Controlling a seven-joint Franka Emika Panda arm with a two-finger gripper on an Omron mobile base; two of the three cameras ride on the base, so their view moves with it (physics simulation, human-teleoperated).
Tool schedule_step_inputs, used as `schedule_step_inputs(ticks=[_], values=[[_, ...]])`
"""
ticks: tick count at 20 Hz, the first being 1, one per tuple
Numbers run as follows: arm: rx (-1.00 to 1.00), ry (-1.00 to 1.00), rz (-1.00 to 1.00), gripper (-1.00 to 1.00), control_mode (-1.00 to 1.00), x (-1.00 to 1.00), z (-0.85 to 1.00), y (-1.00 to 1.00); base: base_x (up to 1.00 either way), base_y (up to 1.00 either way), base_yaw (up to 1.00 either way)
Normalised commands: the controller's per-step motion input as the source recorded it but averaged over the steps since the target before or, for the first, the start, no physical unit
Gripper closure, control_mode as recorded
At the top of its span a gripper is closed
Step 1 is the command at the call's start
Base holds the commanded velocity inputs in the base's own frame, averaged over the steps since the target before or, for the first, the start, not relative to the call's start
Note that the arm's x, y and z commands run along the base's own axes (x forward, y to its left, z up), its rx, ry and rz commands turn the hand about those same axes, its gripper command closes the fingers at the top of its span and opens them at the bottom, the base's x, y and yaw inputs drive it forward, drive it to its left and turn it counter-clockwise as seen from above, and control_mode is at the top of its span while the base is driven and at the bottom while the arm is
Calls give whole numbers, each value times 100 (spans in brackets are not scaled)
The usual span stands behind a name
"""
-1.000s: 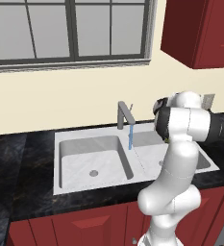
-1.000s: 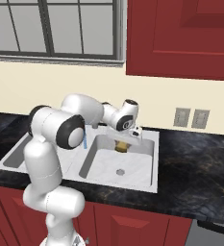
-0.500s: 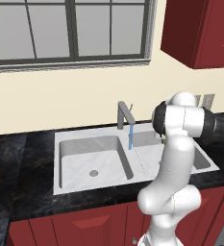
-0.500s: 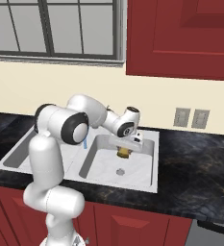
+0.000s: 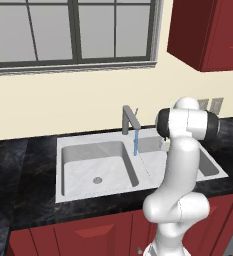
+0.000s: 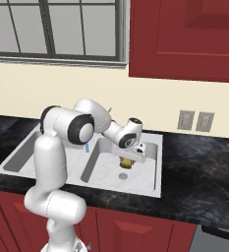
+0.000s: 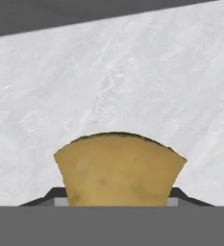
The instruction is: Soak the sponge with water for a few seconds and then drop it inside the sink.
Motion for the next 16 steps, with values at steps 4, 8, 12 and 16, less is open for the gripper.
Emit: schedule_step_inputs(ticks=[4, 8, 12, 16], values=[[-1, 0, 0, 100, -100, 0, -35, 0, 0, 0, 0], [-3, 0, 0, 100, -100, 0, -30, 0, 0, 0, 0], [-2, -1, 0, 100, -100, 0, -28, -1, 0, 0, 0], [-1, -2, 0, 100, -100, 0, -24, -3, 0, 0, 0]])
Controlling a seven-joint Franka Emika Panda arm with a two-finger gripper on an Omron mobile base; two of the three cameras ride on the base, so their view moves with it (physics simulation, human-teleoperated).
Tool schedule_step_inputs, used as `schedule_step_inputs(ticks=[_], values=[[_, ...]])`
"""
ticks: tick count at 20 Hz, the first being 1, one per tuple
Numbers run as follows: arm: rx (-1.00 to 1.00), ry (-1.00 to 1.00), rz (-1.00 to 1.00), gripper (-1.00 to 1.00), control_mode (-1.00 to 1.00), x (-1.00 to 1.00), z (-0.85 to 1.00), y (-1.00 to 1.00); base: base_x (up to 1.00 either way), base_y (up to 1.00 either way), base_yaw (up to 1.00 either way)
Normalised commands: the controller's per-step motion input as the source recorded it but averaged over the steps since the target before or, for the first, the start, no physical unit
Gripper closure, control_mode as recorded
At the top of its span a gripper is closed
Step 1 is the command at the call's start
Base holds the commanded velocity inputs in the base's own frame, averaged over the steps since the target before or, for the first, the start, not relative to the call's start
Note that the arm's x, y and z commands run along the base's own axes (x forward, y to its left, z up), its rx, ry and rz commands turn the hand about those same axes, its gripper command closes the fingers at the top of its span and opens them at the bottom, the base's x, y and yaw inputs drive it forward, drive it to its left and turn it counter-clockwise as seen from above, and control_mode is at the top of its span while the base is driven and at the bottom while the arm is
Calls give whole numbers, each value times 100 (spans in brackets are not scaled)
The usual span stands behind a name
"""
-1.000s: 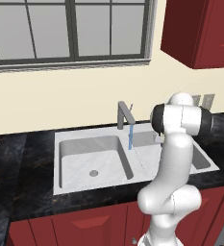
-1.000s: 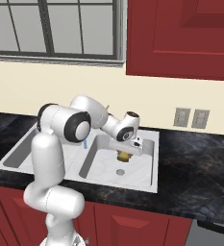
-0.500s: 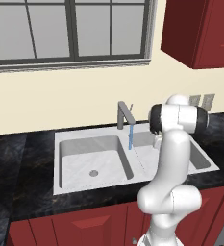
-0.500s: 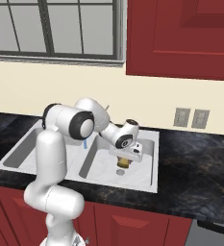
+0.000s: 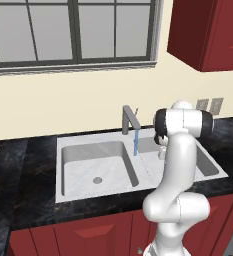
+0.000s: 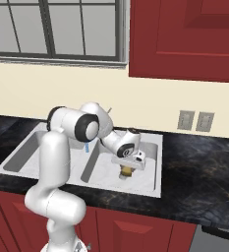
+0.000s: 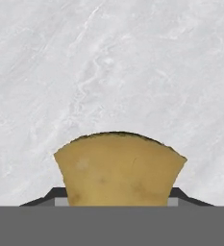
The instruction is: Soak the sponge with water for a few seconds and then drop it inside the sink.
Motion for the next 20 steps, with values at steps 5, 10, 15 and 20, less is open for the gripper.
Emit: schedule_step_inputs(ticks=[5, 10, 15, 20], values=[[0, 0, 0, 100, -100, 0, -24, -2, 0, 0, 0], [0, 0, 0, 100, -100, 0, -25, 0, 0, 0, 0], [0, 0, 0, 100, -100, 0, -19, -1, 0, 0, 0], [0, 0, 0, 100, -100, 0, -3, 0, 0, 0, 0]])
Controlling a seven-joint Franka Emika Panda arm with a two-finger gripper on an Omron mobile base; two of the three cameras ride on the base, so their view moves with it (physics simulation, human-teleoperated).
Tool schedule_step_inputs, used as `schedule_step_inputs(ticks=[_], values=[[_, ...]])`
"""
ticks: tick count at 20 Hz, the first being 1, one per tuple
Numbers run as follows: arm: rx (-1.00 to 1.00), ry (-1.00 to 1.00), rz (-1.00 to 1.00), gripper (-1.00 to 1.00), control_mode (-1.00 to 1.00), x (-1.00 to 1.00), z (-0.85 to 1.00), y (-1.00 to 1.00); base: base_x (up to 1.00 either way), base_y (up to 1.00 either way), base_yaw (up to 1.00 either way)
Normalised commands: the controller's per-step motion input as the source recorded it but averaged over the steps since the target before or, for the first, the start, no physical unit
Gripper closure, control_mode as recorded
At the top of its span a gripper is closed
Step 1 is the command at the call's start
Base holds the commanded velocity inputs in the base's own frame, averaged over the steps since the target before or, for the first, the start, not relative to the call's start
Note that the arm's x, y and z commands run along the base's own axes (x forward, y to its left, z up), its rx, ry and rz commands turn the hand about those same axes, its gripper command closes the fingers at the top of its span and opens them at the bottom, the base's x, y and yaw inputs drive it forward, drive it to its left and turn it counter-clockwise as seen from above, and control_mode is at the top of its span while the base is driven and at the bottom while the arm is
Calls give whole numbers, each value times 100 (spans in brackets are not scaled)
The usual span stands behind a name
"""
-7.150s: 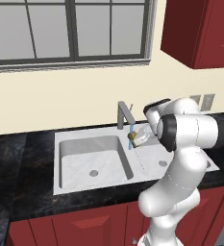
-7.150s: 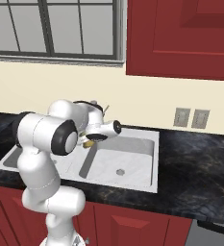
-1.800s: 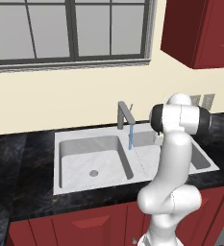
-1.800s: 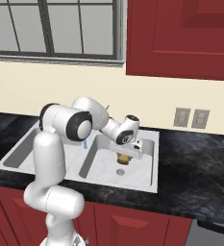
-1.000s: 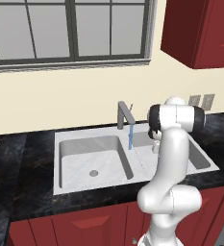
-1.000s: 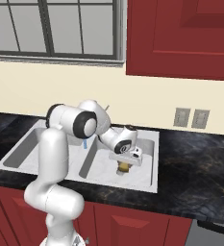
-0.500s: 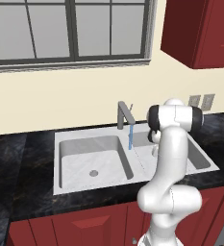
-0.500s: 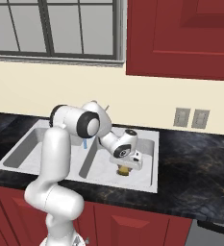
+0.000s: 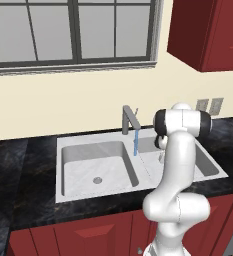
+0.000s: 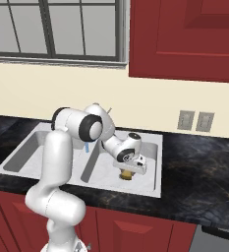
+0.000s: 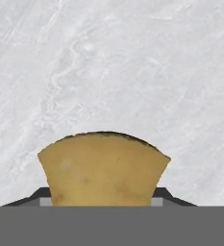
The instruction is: Soak the sponge with water for a few seconds and then drop it inside the sink.
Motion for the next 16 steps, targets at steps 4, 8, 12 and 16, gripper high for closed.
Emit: schedule_step_inputs(ticks=[4, 8, 12, 16], values=[[0, 0, 0, 100, -100, 0, 0, 0, 0, 0, 0], [0, 0, 0, -100, -100, 0, 0, 0, 0, 0, 0], [0, 0, 0, -100, -100, -3, 0, 0, 0, 0, 0], [0, 0, -2, -100, -100, -20, 15, -1, 0, 0, 0]])
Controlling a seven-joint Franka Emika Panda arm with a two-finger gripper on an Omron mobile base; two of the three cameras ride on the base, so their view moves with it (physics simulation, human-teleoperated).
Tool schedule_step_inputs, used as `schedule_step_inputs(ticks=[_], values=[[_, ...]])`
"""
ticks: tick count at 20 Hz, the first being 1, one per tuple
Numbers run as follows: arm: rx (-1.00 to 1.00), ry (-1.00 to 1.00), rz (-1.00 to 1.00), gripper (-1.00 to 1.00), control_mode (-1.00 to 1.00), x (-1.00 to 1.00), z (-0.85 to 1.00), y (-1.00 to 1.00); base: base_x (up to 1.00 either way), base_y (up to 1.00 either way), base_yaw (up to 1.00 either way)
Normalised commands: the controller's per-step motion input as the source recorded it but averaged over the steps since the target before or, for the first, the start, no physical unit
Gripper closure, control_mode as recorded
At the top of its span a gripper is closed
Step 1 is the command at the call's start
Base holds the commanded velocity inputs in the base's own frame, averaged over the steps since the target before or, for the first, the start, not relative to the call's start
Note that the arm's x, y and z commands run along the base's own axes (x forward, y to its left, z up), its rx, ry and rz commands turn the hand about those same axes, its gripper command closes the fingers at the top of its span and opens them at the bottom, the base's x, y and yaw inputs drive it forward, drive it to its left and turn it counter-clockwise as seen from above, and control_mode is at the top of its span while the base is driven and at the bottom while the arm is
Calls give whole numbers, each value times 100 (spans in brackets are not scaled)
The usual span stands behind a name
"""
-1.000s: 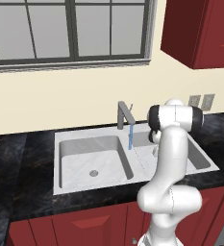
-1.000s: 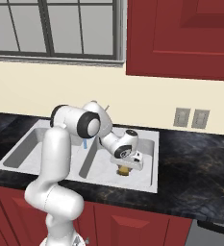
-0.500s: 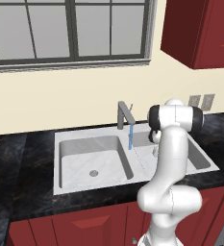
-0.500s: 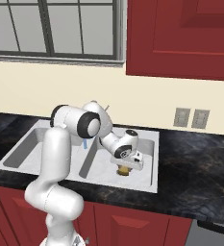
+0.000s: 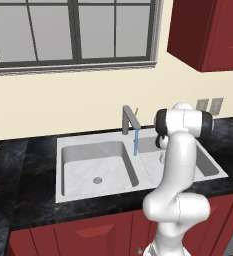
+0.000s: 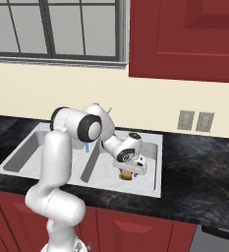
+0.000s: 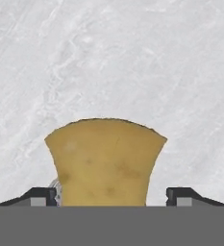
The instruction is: Soak the sponge with water for a few seconds and then drop it inside the sink.
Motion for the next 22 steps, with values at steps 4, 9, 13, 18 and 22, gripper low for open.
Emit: schedule_step_inputs(ticks=[4, 9, 13, 18, 22], values=[[-2, -1, 0, -100, -100, -22, 45, 0, 0, 0, 0], [-3, 0, 3, -100, -100, -11, 55, 1, 0, 0, 0], [-10, 0, 4, -100, -100, -2, 62, 13, 0, 0, 0], [-13, 0, 3, -100, -100, -9, 65, 21, 0, 0, 0], [-9, -3, 0, -100, -100, -29, 62, 8, 0, 0, 0]])
